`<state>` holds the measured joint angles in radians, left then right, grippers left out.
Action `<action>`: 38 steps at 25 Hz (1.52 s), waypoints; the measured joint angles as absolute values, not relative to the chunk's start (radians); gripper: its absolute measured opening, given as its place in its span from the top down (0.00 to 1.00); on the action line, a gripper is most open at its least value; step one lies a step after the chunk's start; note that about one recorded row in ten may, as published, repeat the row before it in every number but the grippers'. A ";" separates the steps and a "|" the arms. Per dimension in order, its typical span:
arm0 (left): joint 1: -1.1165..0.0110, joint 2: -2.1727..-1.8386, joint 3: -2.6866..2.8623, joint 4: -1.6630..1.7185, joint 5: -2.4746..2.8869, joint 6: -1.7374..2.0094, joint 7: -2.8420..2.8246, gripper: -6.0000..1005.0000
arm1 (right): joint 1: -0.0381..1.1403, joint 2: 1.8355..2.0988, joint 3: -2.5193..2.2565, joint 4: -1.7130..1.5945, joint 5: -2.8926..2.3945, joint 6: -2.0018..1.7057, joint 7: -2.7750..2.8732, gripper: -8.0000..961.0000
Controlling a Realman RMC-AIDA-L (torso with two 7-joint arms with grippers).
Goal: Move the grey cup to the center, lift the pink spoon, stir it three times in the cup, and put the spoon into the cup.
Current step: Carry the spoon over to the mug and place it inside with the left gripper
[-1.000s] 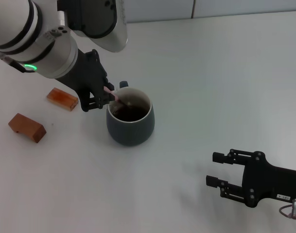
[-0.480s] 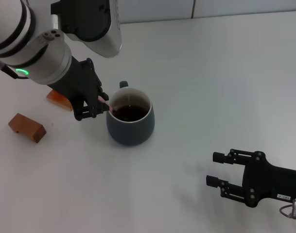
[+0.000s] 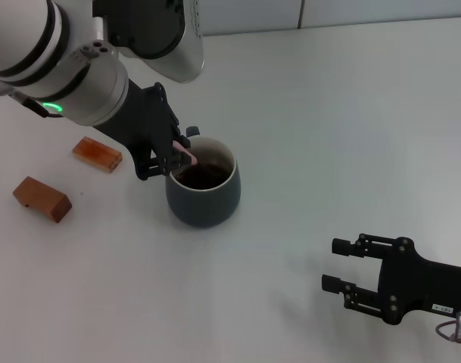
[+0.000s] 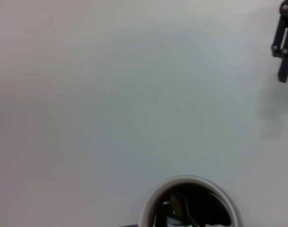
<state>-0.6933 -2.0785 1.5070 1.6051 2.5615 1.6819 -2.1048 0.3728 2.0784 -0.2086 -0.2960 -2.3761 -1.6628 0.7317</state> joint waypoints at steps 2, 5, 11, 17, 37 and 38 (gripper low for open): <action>-0.694 -2.079 1.506 1.597 2.579 1.670 -2.110 0.82 | 0.373 2.078 -0.209 -0.296 -2.376 -1.663 0.732 0.37; -0.696 -2.079 1.501 1.593 2.604 1.667 -2.120 0.82 | 0.373 2.078 -0.209 -0.296 -2.376 -1.663 0.732 0.37; -0.697 -2.079 1.497 1.596 2.635 1.688 -2.131 0.82 | 0.372 2.078 -0.209 -0.296 -2.376 -1.663 0.732 0.37; -0.700 -2.079 1.492 1.606 2.618 1.751 -2.134 0.82 | 0.371 2.079 -0.210 -0.291 -2.376 -1.663 0.732 0.37; -0.702 -2.079 1.487 1.580 2.613 1.668 -2.146 0.81 | 0.371 2.077 -0.219 -0.290 -2.379 -1.665 0.732 0.37; -0.700 -2.078 1.486 1.580 2.619 1.675 -2.148 0.81 | 0.371 2.077 -0.219 -0.290 -2.379 -1.665 0.732 0.37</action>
